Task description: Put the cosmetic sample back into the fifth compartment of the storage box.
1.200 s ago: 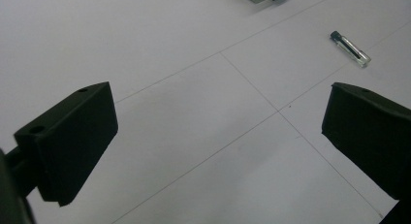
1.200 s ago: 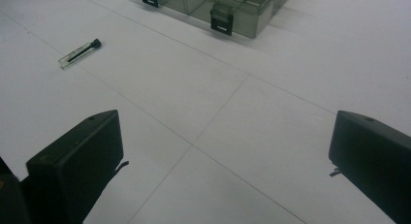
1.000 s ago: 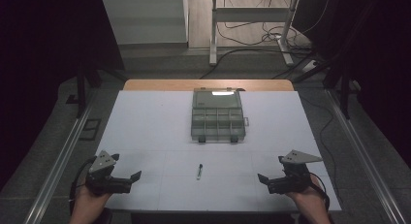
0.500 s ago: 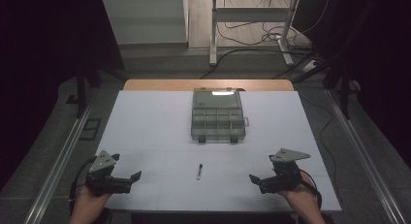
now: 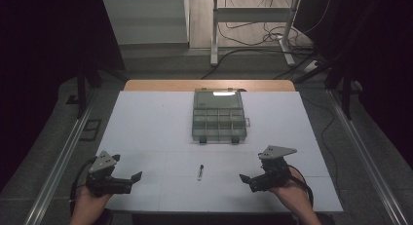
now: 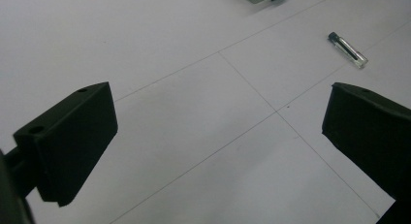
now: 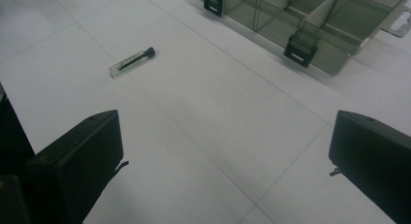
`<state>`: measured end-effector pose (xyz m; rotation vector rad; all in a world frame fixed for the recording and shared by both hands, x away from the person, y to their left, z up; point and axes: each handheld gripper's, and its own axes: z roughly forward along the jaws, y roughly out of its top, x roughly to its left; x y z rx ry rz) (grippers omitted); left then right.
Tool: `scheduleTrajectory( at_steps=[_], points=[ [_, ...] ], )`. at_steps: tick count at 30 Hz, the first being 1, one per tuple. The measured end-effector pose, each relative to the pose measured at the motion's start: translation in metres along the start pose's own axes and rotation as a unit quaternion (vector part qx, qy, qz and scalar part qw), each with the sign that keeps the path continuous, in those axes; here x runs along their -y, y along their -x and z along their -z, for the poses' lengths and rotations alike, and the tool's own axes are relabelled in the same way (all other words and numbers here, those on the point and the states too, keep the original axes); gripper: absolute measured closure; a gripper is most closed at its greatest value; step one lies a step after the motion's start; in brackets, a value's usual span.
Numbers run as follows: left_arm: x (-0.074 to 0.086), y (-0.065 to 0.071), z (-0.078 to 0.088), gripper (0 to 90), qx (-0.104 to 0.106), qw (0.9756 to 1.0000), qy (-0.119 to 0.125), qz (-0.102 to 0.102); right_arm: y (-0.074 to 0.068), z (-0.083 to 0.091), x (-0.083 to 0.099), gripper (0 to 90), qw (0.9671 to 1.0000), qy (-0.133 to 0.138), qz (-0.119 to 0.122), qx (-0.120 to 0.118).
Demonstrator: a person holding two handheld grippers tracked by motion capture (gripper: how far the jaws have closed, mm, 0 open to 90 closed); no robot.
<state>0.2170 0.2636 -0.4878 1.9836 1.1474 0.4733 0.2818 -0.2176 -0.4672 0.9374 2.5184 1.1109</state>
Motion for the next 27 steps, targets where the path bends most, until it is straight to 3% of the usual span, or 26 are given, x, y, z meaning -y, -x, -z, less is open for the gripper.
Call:
scheduleTrajectory(
  at_steps=[13, 27],
  points=[
    [0.0, 0.0, 0.0, 0.0, 0.0, 1.0, 0.0, 0.001, -0.011, -0.024, -0.018, 0.0, 0.9993, -0.019, 0.024, -0.023],
    [0.0, 0.0, -0.001, 0.0, 0.002, 1.0, -0.003, -0.001, -0.024, -0.049, -0.033, 0.0, 0.9974, -0.056, 0.035, -0.029]
  ],
)
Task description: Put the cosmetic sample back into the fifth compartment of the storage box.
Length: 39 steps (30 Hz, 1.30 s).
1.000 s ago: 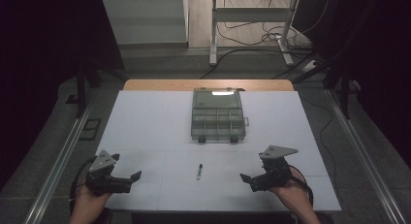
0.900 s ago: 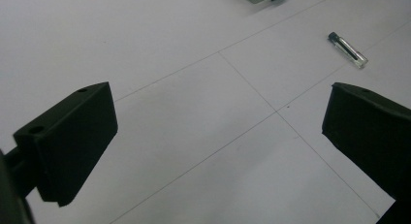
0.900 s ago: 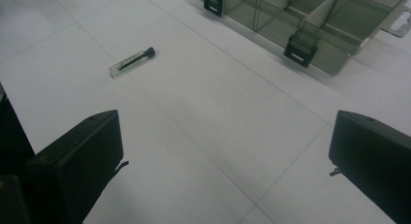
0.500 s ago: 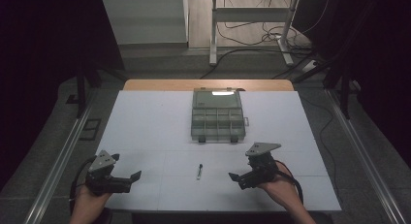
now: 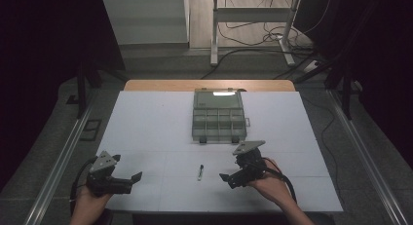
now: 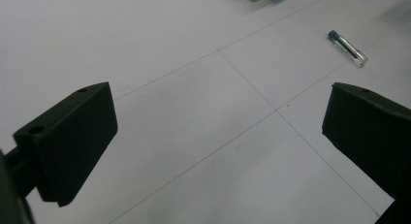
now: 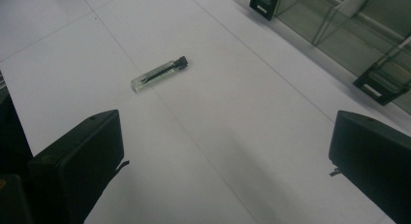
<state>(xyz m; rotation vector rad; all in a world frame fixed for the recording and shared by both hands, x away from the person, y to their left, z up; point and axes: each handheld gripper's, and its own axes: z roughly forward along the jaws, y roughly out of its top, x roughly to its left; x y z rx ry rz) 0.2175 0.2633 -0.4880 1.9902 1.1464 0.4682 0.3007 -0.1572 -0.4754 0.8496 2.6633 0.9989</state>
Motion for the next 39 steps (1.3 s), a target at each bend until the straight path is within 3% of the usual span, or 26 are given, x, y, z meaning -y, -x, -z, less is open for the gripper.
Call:
scheduleTrajectory(
  at_steps=[11, 16, 23, 39],
  points=[
    [0.0, 0.0, 0.0, 0.0, 0.001, 1.0, -0.001, -0.002, -0.01, -0.019, -0.013, 0.0, 0.9996, -0.022, 0.012, -0.011],
    [0.0, 0.0, 0.0, 0.0, 0.001, 1.0, -0.001, -0.004, -0.011, -0.028, -0.019, 0.5, 0.9991, -0.036, 0.002, -0.022],
    [0.0, 0.001, -0.001, 0.0, 0.001, 1.0, -0.002, -0.006, -0.016, -0.04, -0.026, 7.3, 0.9987, -0.042, -0.001, -0.031],
    [-0.001, 0.002, -0.001, 0.0, 0.001, 0.9999, -0.004, -0.014, -0.029, -0.07, -0.039, 26.2, 0.9979, -0.059, 0.005, -0.025]
  ],
)
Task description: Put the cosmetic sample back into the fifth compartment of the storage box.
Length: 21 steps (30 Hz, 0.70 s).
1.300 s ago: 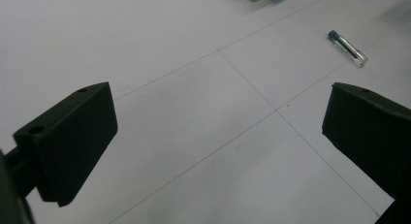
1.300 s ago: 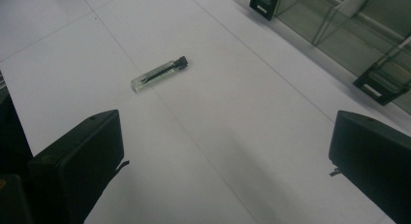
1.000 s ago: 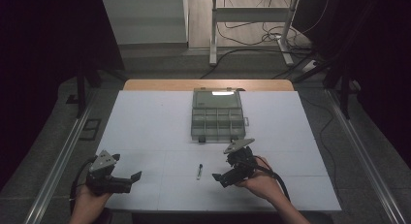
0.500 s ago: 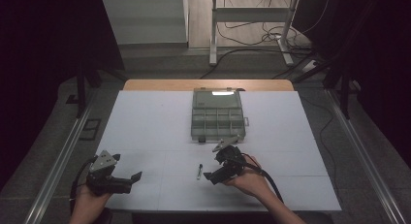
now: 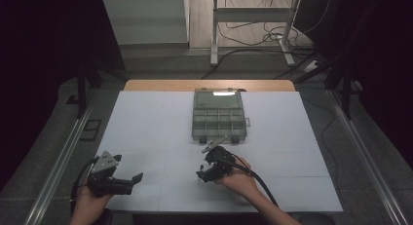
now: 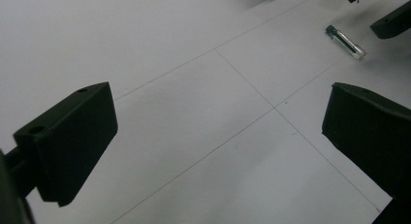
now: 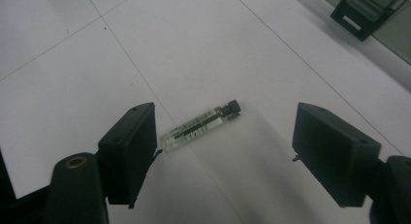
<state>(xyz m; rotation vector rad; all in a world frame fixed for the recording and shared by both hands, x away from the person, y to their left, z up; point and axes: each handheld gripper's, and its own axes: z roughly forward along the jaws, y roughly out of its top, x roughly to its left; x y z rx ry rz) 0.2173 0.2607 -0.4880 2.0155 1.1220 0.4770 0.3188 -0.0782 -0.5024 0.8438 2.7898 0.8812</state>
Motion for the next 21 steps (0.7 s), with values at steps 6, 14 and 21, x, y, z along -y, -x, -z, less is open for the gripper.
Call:
scheduleTrajectory(
  at_steps=[6, 14, 21],
  points=[
    [0.0, 0.0, 0.0, 0.0, 0.0, 1.0, -0.002, -0.005, -0.003, -0.01, -0.004, 29.4, 1.0, -0.009, 0.0, 0.0],
    [0.0, 0.0, 0.0, 0.1, 0.002, 1.0, -0.001, -0.004, -0.008, -0.021, -0.003, 37.8, 0.9995, -0.025, 0.01, 0.017],
    [0.0, 0.001, 0.0, 0.0, 0.0, 0.9999, -0.003, -0.01, -0.008, -0.015, 0.001, 71.4, 0.9986, -0.034, 0.023, 0.034]
  ],
)
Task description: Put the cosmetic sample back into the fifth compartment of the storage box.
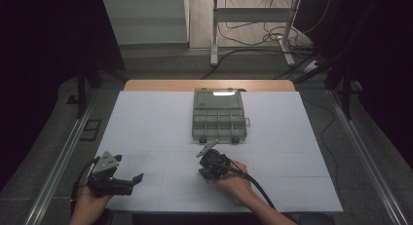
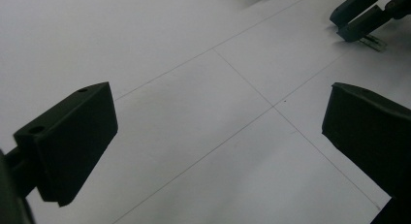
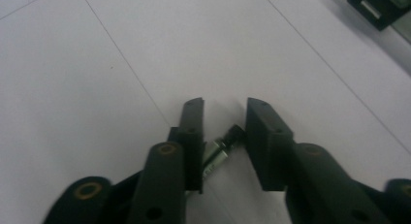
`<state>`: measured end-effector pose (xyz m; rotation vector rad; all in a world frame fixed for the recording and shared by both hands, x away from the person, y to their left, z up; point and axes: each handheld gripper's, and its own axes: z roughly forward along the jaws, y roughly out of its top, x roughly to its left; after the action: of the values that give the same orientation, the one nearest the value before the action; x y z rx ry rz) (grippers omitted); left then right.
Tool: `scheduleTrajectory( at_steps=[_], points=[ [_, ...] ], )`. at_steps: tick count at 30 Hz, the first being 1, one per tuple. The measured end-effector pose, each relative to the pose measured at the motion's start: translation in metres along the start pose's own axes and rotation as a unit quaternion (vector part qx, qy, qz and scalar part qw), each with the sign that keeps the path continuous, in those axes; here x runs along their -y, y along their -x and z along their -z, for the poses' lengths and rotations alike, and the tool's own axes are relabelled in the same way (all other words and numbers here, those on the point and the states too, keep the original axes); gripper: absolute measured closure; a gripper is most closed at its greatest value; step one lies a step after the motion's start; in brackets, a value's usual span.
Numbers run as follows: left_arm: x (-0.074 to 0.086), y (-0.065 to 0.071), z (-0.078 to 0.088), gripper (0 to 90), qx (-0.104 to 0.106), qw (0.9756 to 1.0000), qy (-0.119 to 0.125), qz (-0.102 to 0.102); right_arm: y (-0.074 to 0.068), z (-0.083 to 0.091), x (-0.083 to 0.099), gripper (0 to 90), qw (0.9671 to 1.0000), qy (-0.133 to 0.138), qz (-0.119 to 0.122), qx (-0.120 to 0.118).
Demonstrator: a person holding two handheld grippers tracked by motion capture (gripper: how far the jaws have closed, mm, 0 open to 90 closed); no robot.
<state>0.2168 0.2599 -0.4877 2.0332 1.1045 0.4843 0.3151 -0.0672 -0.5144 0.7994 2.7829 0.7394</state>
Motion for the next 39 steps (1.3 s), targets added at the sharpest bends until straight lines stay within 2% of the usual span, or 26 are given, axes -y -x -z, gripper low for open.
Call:
scheduleTrajectory(
  at_steps=[2, 4, 7, 8, 9, 10, 12, 13, 15, 16, 21, 23, 30, 39],
  points=[
    [0.0, 0.0, 0.0, 0.1, 0.001, 1.0, 0.0, 0.0, 0.002, 0.001, 0.002, 78.1, 1.0, 0.003, 0.003, -0.003],
    [0.0, 0.0, 0.0, 0.1, 0.002, 1.0, -0.001, 0.001, 0.004, 0.002, 0.004, 78.5, 0.9999, 0.005, -0.002, -0.01],
    [0.0, 0.0, 0.0, 0.0, 0.002, 1.0, -0.001, 0.0, 0.009, 0.002, 0.005, 62.0, 0.9985, 0.014, -0.032, -0.042],
    [0.0, 0.0, 0.0, 0.0, 0.001, 1.0, -0.001, 0.0, 0.007, 0.004, 0.005, 58.9, 0.9998, 0.007, -0.017, -0.013],
    [0.0, 0.0, 0.0, 0.0, 0.001, 1.0, -0.001, 0.0, 0.007, 0.004, 0.005, 58.9, 0.9998, 0.007, -0.017, -0.013],
    [0.0, 0.0, 0.0, 0.1, 0.002, 1.0, -0.001, 0.0, 0.006, 0.005, 0.006, 58.8, 1.0, 0.004, -0.006, 0.0],
    [0.0, -0.001, 0.0, 0.1, 0.002, 1.0, -0.001, 0.001, 0.007, 0.008, 0.009, 58.6, 0.9997, -0.001, -0.014, -0.019],
    [0.0, -0.001, 0.0, 0.1, 0.002, 1.0, -0.001, 0.001, 0.006, 0.009, 0.011, 59.5, 0.9997, -0.003, -0.014, -0.021],
    [0.0, 0.0, 0.0, 0.1, 0.002, 1.0, -0.001, 0.0, 0.001, 0.012, 0.016, 74.3, 0.9999, -0.009, 0.004, -0.004],
    [0.0, 0.0, 0.0, 0.1, 0.001, 1.0, -0.001, -0.001, 0.0, 0.013, 0.018, 80.2, 0.9999, -0.012, 0.005, -0.002],
    [-0.001, 0.001, -0.001, 0.1, 0.001, 1.0, 0.0, -0.002, 0.004, 0.015, 0.019, 80.8, 0.9997, -0.015, -0.01, -0.017],
    [0.0, 0.0, -0.001, 0.0, 0.001, 1.0, 0.0, 0.0, 0.006, 0.015, 0.02, 80.8, 0.9997, -0.01, -0.009, -0.021],
    [-0.001, 0.0, -0.001, 0.0, 0.002, 1.0, -0.001, 0.0, 0.013, 0.029, 0.018, 80.7, 0.9991, 0.032, 0.003, -0.027],
    [-0.001, 0.0, -0.001, 0.1, 0.001, 1.0, 0.001, 0.004, 0.02, 0.035, 0.016, 80.7, 0.9982, 0.053, 0.001, -0.028]
  ],
)
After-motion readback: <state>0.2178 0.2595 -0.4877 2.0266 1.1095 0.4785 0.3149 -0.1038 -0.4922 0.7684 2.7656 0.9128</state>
